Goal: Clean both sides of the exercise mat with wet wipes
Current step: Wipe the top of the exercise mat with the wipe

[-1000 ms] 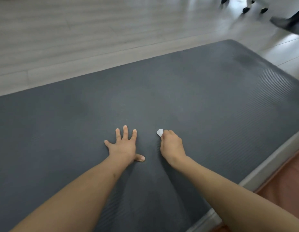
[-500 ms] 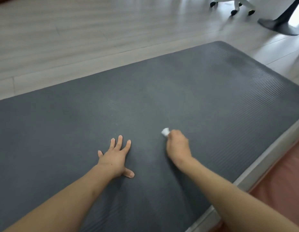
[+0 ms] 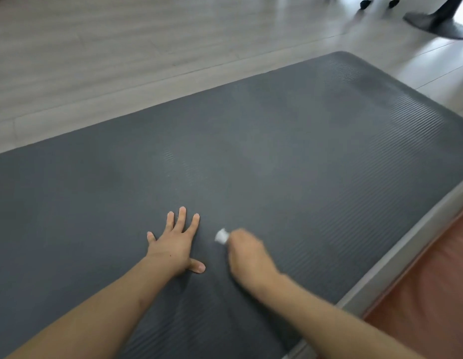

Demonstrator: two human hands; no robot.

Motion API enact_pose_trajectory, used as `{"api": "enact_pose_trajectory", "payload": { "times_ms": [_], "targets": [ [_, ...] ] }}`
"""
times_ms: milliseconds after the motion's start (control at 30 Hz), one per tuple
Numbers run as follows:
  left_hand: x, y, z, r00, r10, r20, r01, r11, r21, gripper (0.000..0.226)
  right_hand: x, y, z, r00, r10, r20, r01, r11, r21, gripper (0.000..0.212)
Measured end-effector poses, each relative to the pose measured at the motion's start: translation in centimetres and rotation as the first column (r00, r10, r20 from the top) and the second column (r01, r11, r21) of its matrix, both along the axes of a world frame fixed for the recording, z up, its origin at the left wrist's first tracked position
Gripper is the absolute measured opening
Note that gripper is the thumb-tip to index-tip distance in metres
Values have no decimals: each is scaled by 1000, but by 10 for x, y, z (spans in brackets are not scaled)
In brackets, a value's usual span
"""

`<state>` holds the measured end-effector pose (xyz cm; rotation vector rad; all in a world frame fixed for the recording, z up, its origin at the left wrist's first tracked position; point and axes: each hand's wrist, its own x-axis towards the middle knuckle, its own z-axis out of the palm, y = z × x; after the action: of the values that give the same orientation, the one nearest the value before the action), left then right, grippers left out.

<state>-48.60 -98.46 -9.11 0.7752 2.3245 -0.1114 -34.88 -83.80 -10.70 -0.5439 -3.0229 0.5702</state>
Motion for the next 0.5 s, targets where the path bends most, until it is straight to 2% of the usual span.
{"api": "enact_pose_trajectory", "payload": {
  "times_ms": [33, 67, 100, 167, 233, 300, 367, 433, 500],
  "targets": [
    [0, 0, 0, 1000, 0, 3, 0, 1000, 2, 133, 9, -9, -5, 990, 135, -42, -134, 991, 20, 11],
    [1, 0, 0, 1000, 1, 5, -1, 1000, 3, 132, 12, 6, -6, 975, 204, -94, -200, 979, 47, 9],
    [1, -1, 0, 1000, -1, 2, 1, 1000, 5, 132, 9, 34, -8, 973, 186, -133, -175, 980, 93, 8],
    [1, -3, -1, 1000, -1, -1, 1, 1000, 5, 132, 0, 107, -2, 988, -89, -126, 109, 981, 163, 8],
    [1, -2, -1, 1000, 3, 5, -3, 1000, 12, 131, 2, 161, 7, 919, -384, -91, 393, 909, 136, 5],
    [3, 0, 0, 1000, -5, -2, 5, 1000, 11, 130, 2, 148, 11, 872, -473, -124, 485, 869, 96, 7],
    [5, -2, 2, 1000, -5, -8, 5, 1000, 0, 128, 1, 78, 9, 932, -345, -112, 355, 931, 81, 4],
    [9, -3, 3, 1000, -6, -28, 6, 1000, -2, 124, 20, 3, -1, 993, -76, -91, 79, 997, 25, 14],
    [15, -4, 5, 996, -10, -86, 10, 1000, 2, 115, 37, -13, -3, 977, 203, -59, -203, 979, 16, 19]
  ]
}}
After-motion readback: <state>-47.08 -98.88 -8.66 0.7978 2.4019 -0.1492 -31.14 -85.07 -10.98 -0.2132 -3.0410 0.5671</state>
